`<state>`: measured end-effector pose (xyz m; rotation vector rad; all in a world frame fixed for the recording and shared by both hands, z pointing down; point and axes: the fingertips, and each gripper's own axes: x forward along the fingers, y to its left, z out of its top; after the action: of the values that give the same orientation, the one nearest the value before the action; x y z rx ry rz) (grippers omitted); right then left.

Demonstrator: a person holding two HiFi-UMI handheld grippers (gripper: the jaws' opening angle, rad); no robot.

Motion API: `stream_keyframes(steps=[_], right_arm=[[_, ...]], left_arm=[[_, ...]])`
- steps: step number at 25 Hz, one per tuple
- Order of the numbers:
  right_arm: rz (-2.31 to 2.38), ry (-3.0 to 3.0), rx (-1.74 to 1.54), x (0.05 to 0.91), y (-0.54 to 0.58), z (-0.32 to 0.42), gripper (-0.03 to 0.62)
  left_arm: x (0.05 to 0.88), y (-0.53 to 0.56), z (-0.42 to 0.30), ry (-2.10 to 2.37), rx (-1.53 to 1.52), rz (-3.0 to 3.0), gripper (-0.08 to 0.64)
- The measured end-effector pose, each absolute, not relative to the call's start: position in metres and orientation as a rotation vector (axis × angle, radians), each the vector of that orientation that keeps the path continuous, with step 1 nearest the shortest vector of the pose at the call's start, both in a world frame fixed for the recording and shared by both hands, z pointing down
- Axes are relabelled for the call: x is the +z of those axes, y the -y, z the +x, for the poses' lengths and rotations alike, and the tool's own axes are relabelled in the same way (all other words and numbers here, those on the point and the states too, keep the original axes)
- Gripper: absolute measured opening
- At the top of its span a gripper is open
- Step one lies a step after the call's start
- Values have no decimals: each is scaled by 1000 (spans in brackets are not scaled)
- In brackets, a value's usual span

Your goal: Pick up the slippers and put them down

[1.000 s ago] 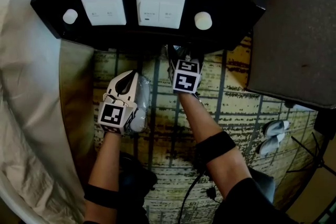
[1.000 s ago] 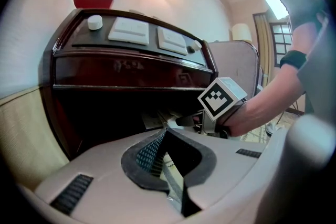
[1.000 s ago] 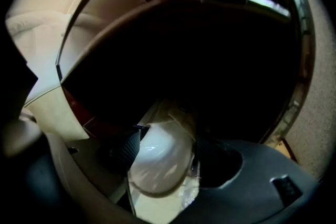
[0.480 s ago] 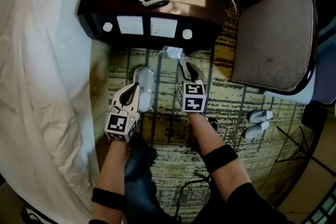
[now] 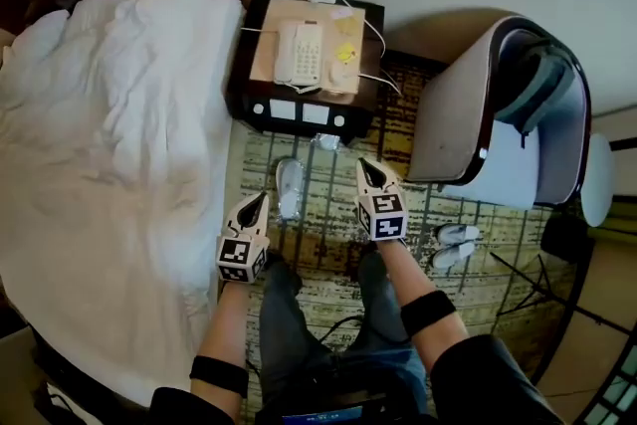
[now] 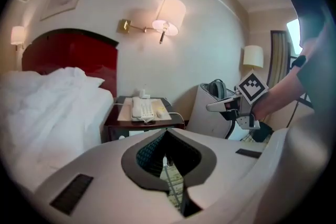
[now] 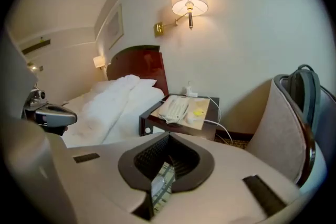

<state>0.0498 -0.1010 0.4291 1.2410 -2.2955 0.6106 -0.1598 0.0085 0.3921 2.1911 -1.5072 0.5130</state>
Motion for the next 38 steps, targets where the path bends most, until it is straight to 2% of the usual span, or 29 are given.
stream_keyframes(steps=[6, 15, 27, 38], right_arm=[[1150, 2407, 586, 311, 79, 73, 0], [1058, 2500, 518, 220, 46, 101, 0], [1076, 2502, 543, 215, 18, 113, 0], [1066, 2492, 550, 217, 17, 86, 0]], left_arm=[[280, -32, -167, 1592, 488, 2204, 2], [191, -61, -166, 1684, 430, 2212, 2], [188, -83, -148, 1653, 398, 2215, 2], [186, -88, -174, 1662, 406, 2227, 2]])
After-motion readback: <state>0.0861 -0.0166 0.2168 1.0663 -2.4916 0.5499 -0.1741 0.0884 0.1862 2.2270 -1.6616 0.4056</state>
